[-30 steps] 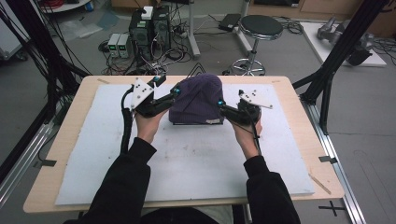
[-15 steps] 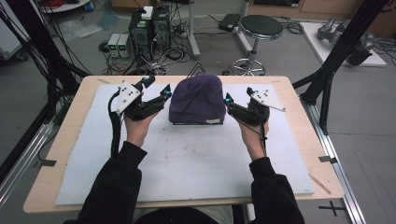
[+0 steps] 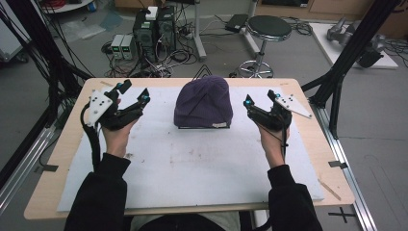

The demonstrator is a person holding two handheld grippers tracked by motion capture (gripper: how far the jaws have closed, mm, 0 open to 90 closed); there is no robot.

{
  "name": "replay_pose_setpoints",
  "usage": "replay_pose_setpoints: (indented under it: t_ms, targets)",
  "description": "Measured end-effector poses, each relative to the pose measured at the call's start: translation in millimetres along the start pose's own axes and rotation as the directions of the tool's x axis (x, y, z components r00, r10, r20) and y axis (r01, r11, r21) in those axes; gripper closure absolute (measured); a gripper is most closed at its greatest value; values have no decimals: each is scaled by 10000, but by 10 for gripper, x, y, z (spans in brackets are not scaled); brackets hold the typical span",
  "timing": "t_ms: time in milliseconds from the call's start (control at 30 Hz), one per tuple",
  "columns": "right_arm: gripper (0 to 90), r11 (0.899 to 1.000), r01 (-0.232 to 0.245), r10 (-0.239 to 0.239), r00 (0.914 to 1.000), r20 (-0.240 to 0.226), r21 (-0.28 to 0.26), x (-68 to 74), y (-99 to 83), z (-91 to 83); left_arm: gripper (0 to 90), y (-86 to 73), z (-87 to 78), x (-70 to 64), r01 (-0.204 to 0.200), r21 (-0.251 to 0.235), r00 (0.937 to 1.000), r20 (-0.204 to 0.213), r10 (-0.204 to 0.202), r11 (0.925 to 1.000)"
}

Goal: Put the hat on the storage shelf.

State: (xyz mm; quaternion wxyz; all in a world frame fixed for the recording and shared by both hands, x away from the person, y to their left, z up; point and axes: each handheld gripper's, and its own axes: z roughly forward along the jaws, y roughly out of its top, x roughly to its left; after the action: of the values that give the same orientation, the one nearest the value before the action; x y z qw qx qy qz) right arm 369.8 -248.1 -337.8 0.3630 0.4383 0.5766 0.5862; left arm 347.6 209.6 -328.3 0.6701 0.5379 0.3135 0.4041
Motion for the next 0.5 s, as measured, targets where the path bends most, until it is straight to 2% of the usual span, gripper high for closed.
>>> replay_pose_setpoints:
  t_ms: [200,500]
  targets:
    - [156,9998,-171,173,9998,136,-142,-74,36,-91,323,43,-196,141,9,-109,9994,-352,-12,9999]
    - [144,9997,113,-106,9994,317,-225,-168,82,-296,314,39,-532,294,-17,-115,9967,-812,7,9999]
